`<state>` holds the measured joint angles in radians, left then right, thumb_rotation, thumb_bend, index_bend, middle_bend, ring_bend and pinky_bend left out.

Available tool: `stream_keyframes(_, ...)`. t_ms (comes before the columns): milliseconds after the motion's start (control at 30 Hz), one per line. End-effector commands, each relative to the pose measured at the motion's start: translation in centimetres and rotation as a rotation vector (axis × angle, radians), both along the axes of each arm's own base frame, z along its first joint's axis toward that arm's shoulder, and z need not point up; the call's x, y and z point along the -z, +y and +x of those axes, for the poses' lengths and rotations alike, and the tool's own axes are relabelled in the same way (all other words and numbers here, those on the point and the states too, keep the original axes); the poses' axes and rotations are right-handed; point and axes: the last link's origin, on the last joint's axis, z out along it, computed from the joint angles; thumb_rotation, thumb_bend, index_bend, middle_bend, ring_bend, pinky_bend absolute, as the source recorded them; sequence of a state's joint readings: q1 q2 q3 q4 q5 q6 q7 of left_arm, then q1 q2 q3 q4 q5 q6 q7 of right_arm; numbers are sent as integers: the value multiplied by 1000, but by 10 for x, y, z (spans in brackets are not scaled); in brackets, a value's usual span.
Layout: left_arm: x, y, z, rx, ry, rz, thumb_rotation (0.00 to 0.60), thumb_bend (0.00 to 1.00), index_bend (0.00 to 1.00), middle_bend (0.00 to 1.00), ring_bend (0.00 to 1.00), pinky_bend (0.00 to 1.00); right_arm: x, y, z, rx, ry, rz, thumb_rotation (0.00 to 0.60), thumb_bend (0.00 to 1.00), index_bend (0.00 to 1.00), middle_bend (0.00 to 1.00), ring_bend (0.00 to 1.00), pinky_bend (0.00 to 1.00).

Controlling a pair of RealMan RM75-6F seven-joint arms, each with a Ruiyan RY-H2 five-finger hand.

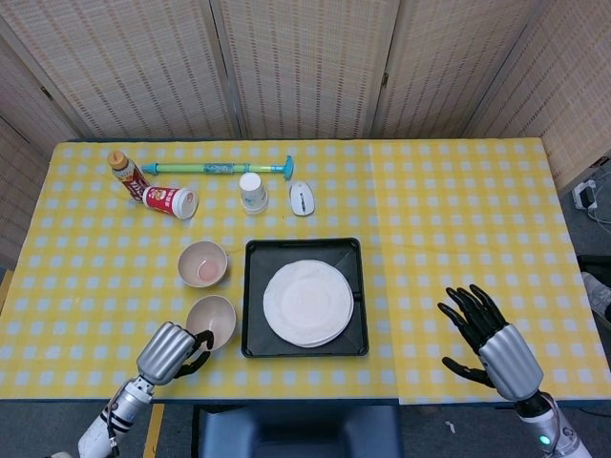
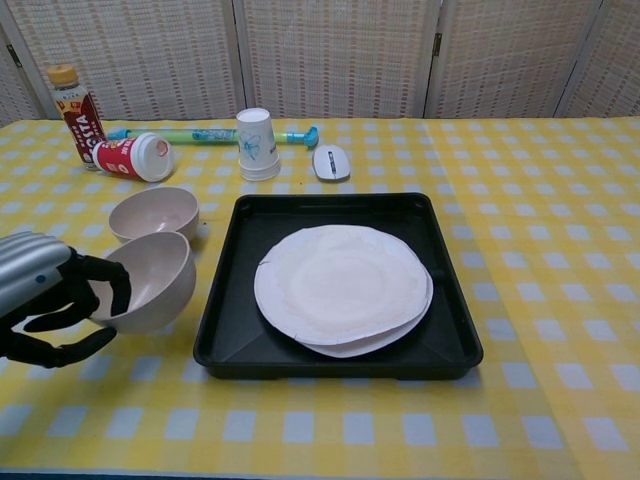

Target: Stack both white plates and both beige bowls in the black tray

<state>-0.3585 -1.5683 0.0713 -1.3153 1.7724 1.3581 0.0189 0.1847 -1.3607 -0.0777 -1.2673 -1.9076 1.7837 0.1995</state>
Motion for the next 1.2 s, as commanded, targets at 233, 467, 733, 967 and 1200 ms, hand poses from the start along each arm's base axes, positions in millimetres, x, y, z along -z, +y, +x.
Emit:
stream_keyframes(233,3,17,63,101,-8,61,600,518,591,1000,1000,1000,-7,4,3,-19,-32,-12,600,123,96,0,0,0)
stream_keyframes(467,20,38,99,131,-17,38,600,518,591,1000,1000,1000,-19,11,4,-29,-58,-48,600,123,96,0,0,0)
stream_keyframes(733,47,55,122,132,-3,-6,600,521,591,1000,1000,1000,-29,11,-2,14,-69,-76,600,124,97,0,0,0)
stream_keyframes(967,65,66,134,140,-10,-31,600,521,590,1000,1000,1000,-40,13,-7,32,-84,-114,600,123,96,0,0,0)
stream_keyframes(1200,82,79,135,128,-10,-49,600,521,590,1000,1000,1000,-45,10,-11,58,-87,-124,600,123,96,0,0,0)
